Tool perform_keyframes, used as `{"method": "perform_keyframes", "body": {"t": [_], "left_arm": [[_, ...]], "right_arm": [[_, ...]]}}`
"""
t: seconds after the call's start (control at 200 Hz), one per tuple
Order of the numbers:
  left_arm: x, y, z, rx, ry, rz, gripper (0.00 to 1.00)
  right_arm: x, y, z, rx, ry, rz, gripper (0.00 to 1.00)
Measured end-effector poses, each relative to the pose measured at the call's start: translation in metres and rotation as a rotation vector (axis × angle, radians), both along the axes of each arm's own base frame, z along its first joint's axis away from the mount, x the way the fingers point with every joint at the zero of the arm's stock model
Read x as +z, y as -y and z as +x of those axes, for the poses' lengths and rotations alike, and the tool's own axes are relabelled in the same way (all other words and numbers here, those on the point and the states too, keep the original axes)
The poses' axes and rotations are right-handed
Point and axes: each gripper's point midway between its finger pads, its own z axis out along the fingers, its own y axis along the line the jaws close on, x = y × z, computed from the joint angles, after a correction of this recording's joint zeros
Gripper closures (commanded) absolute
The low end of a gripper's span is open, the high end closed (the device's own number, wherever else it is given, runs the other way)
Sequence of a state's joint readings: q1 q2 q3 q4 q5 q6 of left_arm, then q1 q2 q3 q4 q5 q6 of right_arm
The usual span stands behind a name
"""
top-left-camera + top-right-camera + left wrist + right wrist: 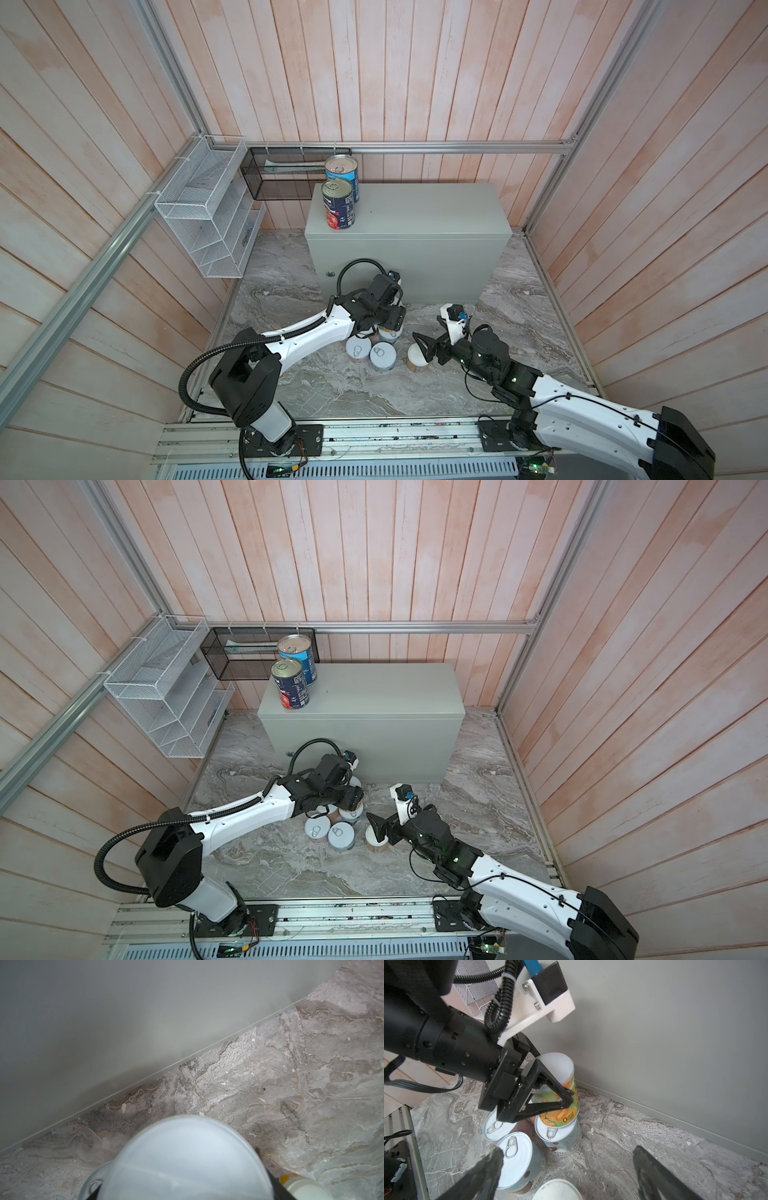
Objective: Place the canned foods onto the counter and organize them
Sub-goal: 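Close the right gripper on the fruit can held by the left gripper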
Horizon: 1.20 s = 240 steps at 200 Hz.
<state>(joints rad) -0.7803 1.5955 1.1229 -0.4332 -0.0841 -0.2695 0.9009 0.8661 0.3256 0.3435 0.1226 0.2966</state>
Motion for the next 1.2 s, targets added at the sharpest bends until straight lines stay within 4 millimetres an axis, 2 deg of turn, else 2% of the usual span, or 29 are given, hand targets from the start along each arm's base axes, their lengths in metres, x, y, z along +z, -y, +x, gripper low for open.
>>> {"method": "perform_keyframes", "body": {"t": [0.13,0.355,0.53,0.775,1.2], "left_arm": [[0.0,-0.001,0.0,0.002,0.001,0.004,0.52],[0.005,-0.009,-0.008,-0.007,-0.019,0.032,0.53],[0.019,-0.012,-0.012,-0.013,-0.019,0.023,0.56],[0.038,-0.004,-0.016,-0.044,-0.04,-0.036,0.56],[0.06,0.021,-0.033,-0.137,-0.124,-0.168,0.57]], "right_arm": [[-0.003,0.0,0.0,0.001,-0.004,-0.006,0.03],[-0.008,-0.002,0.0,0.013,0.001,-0.02,0.03],[-0.016,-0.006,0.0,0.029,-0.004,-0.05,0.03],[-0.024,-0.014,0.001,0.062,-0.009,-0.078,0.03],[0.002,-0.029,0.002,0.115,0.075,-0.016,0.03]]}}
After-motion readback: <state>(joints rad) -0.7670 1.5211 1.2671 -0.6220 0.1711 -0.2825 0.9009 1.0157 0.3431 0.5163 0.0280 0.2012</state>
